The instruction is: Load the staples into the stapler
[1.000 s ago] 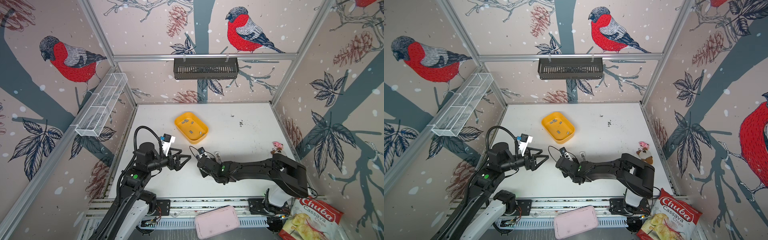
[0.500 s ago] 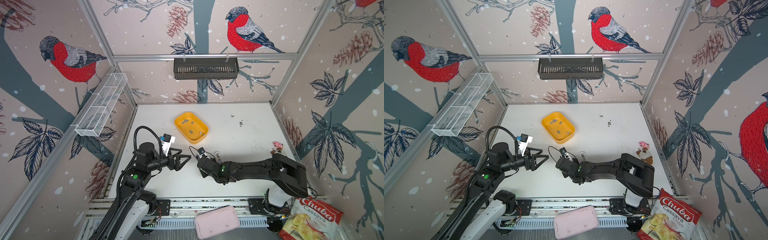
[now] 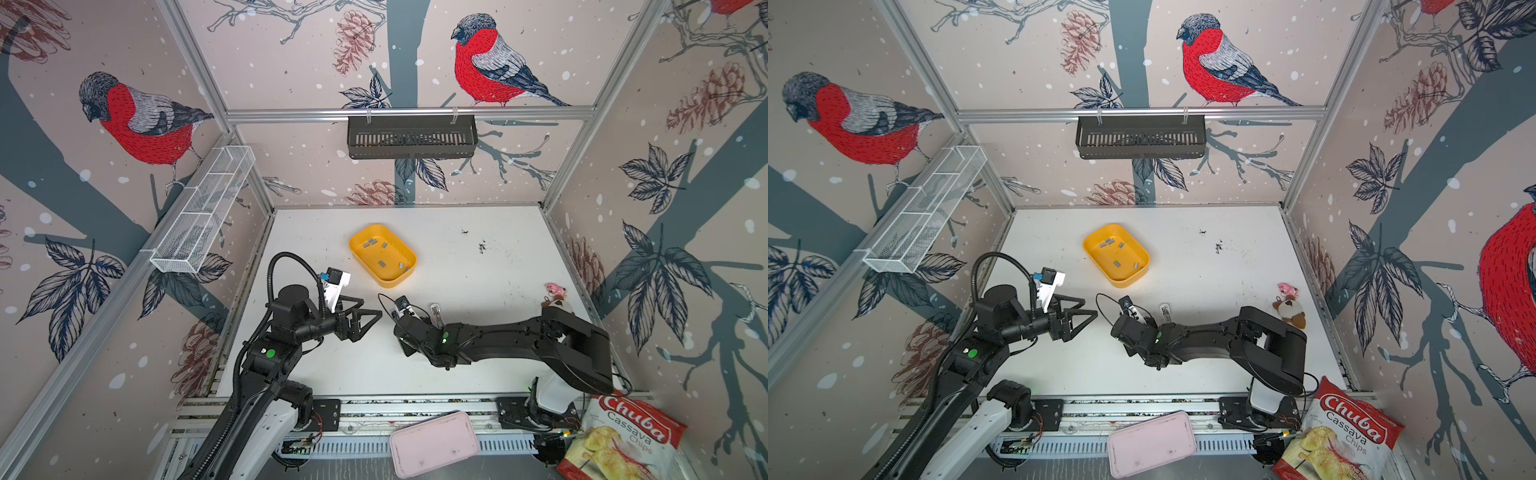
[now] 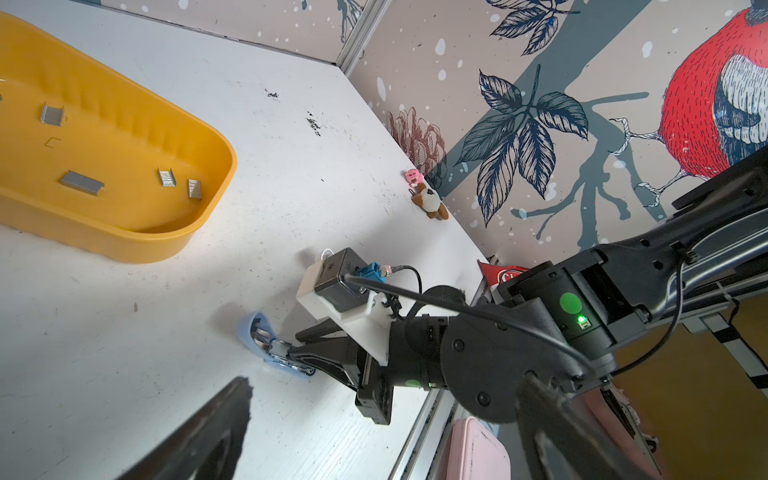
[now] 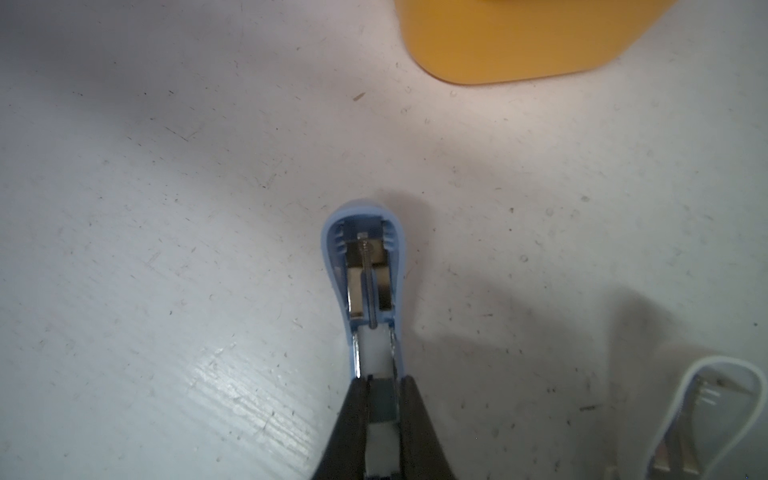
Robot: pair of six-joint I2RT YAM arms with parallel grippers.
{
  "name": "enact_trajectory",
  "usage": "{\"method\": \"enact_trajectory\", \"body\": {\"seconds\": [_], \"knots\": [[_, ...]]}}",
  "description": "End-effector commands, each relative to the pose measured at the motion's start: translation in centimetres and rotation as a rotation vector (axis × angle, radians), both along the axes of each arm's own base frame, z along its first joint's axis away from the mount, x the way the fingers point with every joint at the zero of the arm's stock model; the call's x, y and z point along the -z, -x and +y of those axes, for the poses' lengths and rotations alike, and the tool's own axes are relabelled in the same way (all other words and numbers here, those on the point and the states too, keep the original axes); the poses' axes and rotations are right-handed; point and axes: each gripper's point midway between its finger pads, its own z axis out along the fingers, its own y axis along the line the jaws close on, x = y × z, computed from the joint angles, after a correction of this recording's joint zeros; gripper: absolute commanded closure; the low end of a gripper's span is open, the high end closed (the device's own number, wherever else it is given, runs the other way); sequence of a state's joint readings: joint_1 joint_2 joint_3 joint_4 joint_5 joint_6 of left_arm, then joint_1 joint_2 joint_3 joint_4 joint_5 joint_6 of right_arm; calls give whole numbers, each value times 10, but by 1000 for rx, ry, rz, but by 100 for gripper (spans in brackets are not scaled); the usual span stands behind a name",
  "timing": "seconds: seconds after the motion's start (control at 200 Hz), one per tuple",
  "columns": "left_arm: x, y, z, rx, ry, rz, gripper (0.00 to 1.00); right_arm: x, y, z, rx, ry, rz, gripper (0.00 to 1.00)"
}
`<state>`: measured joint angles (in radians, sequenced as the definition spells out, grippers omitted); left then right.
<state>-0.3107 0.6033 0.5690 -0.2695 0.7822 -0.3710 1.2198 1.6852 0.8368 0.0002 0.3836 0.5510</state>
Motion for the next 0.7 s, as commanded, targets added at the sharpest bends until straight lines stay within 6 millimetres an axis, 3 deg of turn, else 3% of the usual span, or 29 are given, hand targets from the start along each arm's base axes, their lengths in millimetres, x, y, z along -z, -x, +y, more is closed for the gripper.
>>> {"method": "enact_trajectory", "body": {"seconds": [0.0, 0.695], "knots": [[-6, -2, -1, 6, 13, -30, 1, -1, 0, 3, 4, -17, 3, 88], [-5, -2, -1, 6, 12, -27, 1, 3, 1, 2, 8, -3, 9, 82]]}}
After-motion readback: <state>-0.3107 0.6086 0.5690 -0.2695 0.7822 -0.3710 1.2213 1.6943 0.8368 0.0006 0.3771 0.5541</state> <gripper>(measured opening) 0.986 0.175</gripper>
